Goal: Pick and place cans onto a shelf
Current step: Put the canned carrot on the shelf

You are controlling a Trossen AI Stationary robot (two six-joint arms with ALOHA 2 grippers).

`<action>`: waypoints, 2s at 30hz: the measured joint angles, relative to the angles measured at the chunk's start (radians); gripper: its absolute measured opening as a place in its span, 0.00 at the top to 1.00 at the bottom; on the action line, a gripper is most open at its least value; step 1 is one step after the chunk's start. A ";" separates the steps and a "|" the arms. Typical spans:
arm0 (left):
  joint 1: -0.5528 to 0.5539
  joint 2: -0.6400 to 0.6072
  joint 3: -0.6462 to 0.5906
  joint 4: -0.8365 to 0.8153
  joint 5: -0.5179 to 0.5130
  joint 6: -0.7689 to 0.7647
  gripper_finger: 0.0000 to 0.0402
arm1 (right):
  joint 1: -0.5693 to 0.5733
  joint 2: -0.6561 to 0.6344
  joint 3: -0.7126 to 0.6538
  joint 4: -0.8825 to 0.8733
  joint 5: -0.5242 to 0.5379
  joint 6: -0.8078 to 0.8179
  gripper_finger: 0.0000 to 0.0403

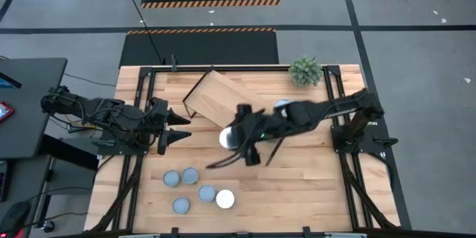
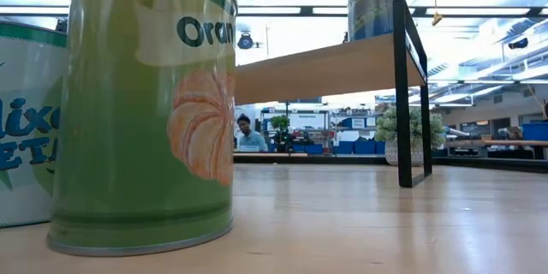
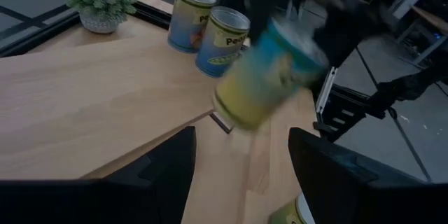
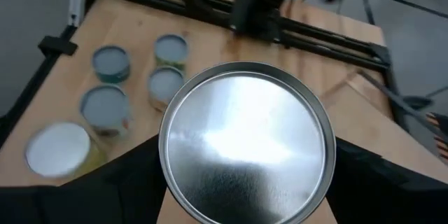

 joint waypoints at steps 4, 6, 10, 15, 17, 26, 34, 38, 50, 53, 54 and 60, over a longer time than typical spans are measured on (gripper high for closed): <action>0.000 0.000 0.000 0.000 -0.002 0.000 0.41 | -0.070 -0.086 -0.034 -0.058 -0.042 -0.036 0.21; 0.000 0.000 0.000 0.000 -0.018 0.002 0.41 | -0.118 -0.122 -0.054 -0.076 -0.080 -0.058 0.21; 0.000 0.000 0.000 0.000 -0.049 0.003 0.41 | -0.223 -0.193 -0.106 -0.091 -0.162 -0.091 0.21; 0.000 0.000 0.000 0.002 -0.071 -0.003 0.41 | -0.371 -0.252 -0.192 -0.108 -0.314 -0.128 0.21; 0.000 0.000 0.000 0.002 -0.071 -0.009 0.41 | -0.422 -0.262 -0.215 -0.124 -0.338 -0.149 0.21; 0.000 0.000 0.000 0.002 -0.071 -0.035 0.41 | -0.553 -0.237 -0.248 -0.141 -0.409 -0.204 0.21; 0.000 0.000 0.000 0.001 -0.071 -0.035 0.41 | -0.584 -0.204 -0.247 -0.188 -0.461 -0.265 0.21; 0.000 0.000 0.000 -0.001 -0.071 -0.035 0.41 | -0.602 -0.204 -0.247 -0.203 -0.465 -0.272 0.21; 0.000 0.000 0.000 -0.006 -0.071 -0.034 0.41 | -0.617 -0.199 -0.247 -0.229 -0.512 -0.273 0.18; 0.000 0.000 0.000 -0.006 -0.071 -0.034 0.41 | -0.617 -0.199 -0.247 -0.240 -0.515 -0.273 0.18; 0.000 0.000 0.000 -0.006 -0.071 -0.034 0.41 | -0.617 -0.199 -0.248 -0.246 -0.516 -0.273 0.18; 0.000 0.000 0.000 -0.006 -0.071 -0.035 0.41 | -0.616 -0.199 -0.273 -0.256 -0.516 -0.272 0.17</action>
